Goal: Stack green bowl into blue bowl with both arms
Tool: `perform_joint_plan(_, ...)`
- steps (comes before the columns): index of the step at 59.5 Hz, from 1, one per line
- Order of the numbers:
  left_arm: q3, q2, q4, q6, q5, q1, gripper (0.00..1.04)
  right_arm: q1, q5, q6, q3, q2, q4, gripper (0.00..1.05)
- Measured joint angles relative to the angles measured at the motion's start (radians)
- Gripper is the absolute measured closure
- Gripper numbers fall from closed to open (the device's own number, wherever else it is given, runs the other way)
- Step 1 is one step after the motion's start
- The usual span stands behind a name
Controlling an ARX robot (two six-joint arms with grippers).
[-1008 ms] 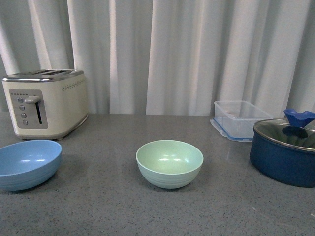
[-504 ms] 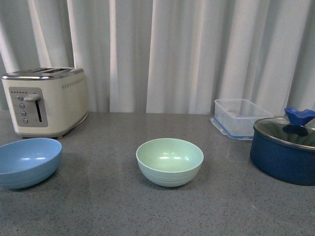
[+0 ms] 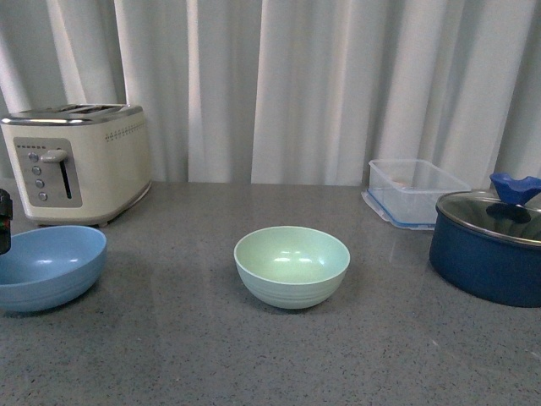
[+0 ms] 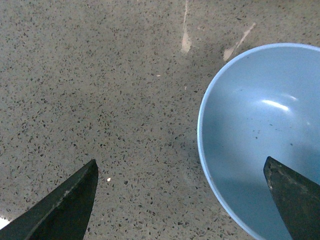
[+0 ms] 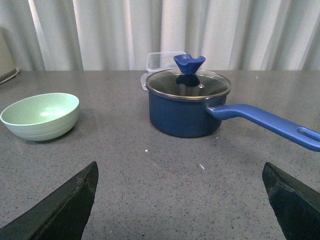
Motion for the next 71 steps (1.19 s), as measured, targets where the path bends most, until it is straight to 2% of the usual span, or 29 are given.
perform_joint_plan(48,0.142,0.203,0.011,0.022,-0.01,-0.02,0.07,0.0,0.0,0.0,0.0,0.0,0.0,0.1)
perform_joint_plan(59,0.151,0.216,0.005,0.022,-0.01,-0.021,0.33,0.0,0.0,0.0,0.0,0.0,0.0,0.1)
perform_joint_plan(71,0.161,0.216,-0.045,-0.011,-0.002,-0.021,0.67,0.0,0.0,0.0,0.0,0.0,0.0,0.1)
